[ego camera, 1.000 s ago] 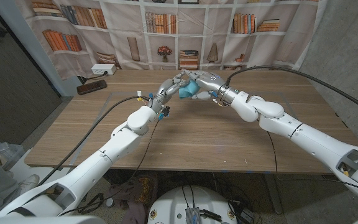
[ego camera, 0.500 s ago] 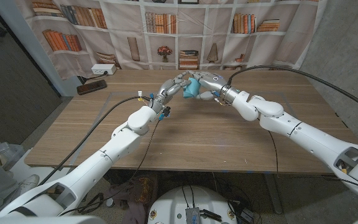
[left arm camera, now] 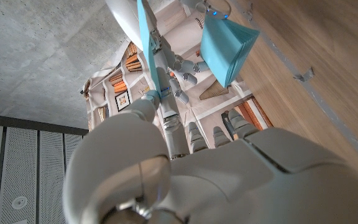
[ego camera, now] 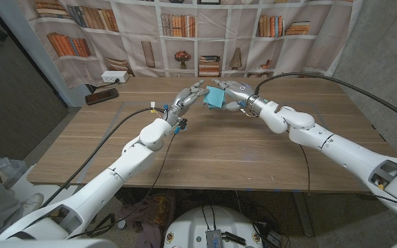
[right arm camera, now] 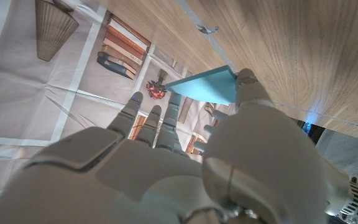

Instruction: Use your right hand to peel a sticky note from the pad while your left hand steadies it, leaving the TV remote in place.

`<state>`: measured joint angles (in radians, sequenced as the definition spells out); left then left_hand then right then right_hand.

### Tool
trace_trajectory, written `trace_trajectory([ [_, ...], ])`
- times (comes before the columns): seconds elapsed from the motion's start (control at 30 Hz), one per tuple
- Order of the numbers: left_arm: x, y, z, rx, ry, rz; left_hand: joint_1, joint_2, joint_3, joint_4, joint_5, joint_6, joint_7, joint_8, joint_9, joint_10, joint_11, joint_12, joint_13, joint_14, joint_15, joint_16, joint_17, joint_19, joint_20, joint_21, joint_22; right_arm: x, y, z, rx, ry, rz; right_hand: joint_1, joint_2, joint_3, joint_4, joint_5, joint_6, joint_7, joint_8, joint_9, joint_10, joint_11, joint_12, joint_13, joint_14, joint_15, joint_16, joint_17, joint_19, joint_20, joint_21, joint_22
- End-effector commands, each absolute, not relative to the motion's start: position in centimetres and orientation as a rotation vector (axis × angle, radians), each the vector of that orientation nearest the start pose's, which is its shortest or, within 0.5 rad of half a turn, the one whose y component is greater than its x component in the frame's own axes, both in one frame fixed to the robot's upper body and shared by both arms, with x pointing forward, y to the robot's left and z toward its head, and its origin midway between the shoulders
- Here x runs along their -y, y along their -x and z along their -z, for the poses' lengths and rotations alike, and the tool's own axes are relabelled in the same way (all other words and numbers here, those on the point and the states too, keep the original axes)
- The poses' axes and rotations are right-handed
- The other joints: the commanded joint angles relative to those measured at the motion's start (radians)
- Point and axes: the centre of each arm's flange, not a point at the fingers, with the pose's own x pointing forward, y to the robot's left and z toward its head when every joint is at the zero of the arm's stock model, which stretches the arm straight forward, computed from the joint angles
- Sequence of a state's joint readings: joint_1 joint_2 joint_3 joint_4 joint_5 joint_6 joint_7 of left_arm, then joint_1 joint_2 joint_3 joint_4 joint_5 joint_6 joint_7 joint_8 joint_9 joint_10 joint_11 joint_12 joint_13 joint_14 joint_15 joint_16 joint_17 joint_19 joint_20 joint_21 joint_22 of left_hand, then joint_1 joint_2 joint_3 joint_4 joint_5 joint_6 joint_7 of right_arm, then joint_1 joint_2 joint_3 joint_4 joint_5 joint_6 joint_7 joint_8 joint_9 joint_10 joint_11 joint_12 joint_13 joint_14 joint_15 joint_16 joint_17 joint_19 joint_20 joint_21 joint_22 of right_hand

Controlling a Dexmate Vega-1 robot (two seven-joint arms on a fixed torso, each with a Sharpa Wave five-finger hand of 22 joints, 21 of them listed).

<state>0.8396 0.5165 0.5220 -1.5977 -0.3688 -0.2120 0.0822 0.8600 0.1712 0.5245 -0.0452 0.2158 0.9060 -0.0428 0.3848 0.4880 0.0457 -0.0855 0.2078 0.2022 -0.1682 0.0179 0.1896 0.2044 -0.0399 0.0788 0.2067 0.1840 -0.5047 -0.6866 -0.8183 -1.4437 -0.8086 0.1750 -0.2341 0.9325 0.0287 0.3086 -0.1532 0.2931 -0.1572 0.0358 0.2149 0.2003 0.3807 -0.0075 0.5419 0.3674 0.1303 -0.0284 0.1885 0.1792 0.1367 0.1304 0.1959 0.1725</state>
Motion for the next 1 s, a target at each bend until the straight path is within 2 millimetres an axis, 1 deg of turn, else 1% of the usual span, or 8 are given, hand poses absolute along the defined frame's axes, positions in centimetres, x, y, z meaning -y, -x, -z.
trace_trajectory([
  [0.03,-18.8,-59.1,-1.2,0.753,-0.193,0.292,0.008,-0.003,0.000,0.007,0.005,0.007,0.002,0.008,0.004,-0.002,-0.009,0.005,0.005,-0.030,-0.001,0.009,0.003,-0.003,-0.001,0.003,0.003,16.8,-63.3,-4.3,0.991,1.655,-0.014,0.001,0.013,-0.002,0.001,0.005,0.004,-0.002,-0.003,0.001,0.083,-0.086,0.019,0.040,0.002,-0.004,0.001,0.002,0.004,-0.004,-0.003,0.003],
  [0.13,-19.7,-58.8,-1.4,0.770,-0.181,0.274,0.008,-0.003,0.000,0.007,0.005,0.006,0.003,0.009,0.006,-0.002,-0.009,0.005,0.005,-0.031,-0.002,0.008,0.003,-0.003,-0.001,0.004,0.003,16.9,-63.1,-4.3,0.985,1.649,-0.003,0.001,0.013,-0.002,0.001,0.005,0.005,-0.002,-0.003,0.001,0.084,-0.086,0.019,0.040,0.003,-0.003,0.001,0.002,0.004,-0.004,-0.003,0.003],
  [0.17,-20.1,-58.7,-1.4,0.777,-0.178,0.270,0.009,-0.003,0.000,0.007,0.006,0.004,-0.002,0.009,0.008,-0.002,-0.010,0.006,0.005,-0.031,-0.001,0.009,0.003,-0.003,-0.001,0.004,0.003,16.9,-63.1,-4.3,0.984,1.646,0.001,0.001,0.013,-0.002,0.001,0.005,0.006,-0.001,-0.002,0.001,0.085,-0.085,0.020,0.040,0.004,-0.004,0.001,0.002,0.004,-0.004,-0.003,0.003],
  [0.27,-21.4,-58.7,-1.4,0.796,-0.157,0.256,0.009,-0.004,0.000,0.008,0.006,0.006,-0.003,0.011,0.010,-0.001,-0.011,0.006,0.005,-0.031,-0.001,0.009,0.003,-0.004,-0.002,0.003,0.003,16.9,-63.0,-4.3,0.958,1.639,0.028,0.002,0.013,-0.002,0.002,0.004,0.005,-0.002,-0.003,0.001,0.085,-0.085,0.020,0.041,0.003,-0.004,0.001,0.002,0.005,-0.005,-0.002,0.003],
  [0.5,-23.4,-58.1,-1.5,0.818,-0.138,0.222,0.010,-0.004,0.000,0.008,0.006,0.006,-0.003,0.014,0.013,0.000,-0.013,0.007,0.005,-0.033,-0.001,0.009,0.003,-0.004,-0.003,0.004,0.003,17.1,-62.5,-4.7,0.940,1.611,0.065,0.002,0.013,-0.003,0.002,0.003,0.008,-0.003,-0.002,0.001,0.086,-0.085,0.022,0.041,0.005,-0.005,0.002,0.002,0.008,-0.006,-0.002,0.003],
  [0.77,-24.6,-58.0,-1.3,0.812,-0.124,0.214,0.011,-0.005,0.001,0.009,0.006,0.005,-0.002,0.016,0.018,-0.001,-0.012,0.007,0.005,-0.032,-0.001,0.010,0.003,-0.005,-0.002,0.004,0.003,17.2,-61.9,-5.2,0.934,1.599,0.087,0.002,0.012,-0.004,0.002,0.003,0.009,-0.002,-0.003,0.001,0.087,-0.087,0.023,0.042,0.006,-0.007,0.002,0.002,0.011,-0.006,-0.001,0.003],
  [0.87,-24.8,-58.0,-1.4,0.818,-0.123,0.215,0.011,-0.006,0.001,0.009,0.006,0.005,-0.002,0.018,0.020,0.004,-0.014,0.009,0.005,-0.021,-0.009,0.014,0.003,-0.005,-0.001,0.004,0.003,17.2,-61.5,-5.3,0.935,1.593,0.090,0.003,0.013,-0.004,0.002,0.002,0.009,-0.002,-0.003,0.001,0.087,-0.087,0.023,0.042,0.007,-0.007,0.002,0.002,0.011,-0.006,-0.001,0.003],
  [1.0,-25.0,-57.9,-1.6,0.829,-0.117,0.211,0.012,-0.006,0.001,0.009,0.006,0.005,-0.002,0.019,0.022,0.005,-0.014,0.010,0.005,-0.020,-0.010,0.014,0.002,-0.005,-0.002,0.004,0.003,17.4,-61.2,-5.2,0.932,1.586,0.094,0.003,0.012,-0.004,0.002,0.002,0.009,-0.002,-0.003,0.001,0.087,-0.087,0.023,0.042,0.007,-0.006,0.002,0.002,0.012,-0.007,-0.001,0.003],
])
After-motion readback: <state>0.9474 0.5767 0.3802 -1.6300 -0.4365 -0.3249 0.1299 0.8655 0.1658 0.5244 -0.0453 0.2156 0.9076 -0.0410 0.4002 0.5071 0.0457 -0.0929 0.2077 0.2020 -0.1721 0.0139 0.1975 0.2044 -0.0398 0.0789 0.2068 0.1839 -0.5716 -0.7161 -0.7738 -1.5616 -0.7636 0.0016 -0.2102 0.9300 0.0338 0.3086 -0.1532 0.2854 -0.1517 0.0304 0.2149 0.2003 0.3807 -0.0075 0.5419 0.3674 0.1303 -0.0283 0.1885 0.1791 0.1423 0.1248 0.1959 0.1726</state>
